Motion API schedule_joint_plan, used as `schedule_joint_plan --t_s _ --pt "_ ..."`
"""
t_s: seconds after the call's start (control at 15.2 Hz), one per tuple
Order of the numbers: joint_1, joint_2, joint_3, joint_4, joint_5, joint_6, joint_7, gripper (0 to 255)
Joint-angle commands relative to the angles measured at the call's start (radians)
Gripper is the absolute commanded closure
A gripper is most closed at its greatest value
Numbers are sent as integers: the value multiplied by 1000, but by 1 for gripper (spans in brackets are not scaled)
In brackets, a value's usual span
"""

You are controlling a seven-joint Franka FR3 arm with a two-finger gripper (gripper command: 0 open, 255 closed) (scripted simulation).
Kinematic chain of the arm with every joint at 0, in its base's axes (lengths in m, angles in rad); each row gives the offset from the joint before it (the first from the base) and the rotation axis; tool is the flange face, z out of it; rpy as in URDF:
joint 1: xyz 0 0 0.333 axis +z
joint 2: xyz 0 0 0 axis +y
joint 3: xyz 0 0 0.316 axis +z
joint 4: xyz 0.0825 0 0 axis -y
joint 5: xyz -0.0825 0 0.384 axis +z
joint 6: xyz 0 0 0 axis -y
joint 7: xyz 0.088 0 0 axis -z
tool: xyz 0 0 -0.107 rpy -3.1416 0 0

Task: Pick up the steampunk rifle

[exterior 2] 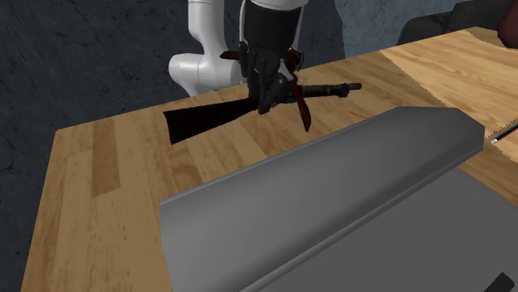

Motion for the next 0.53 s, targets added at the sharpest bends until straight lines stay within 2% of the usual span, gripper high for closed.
schedule_joint_plan --t_s 0.0,0.33,0.46 --pt "-2 5 -2 31 -4 -26 0 255" --pt "-9 26 -4 115 -14 -92 5 255" --pt "-9 27 -4 118 -15 -94 5 255"
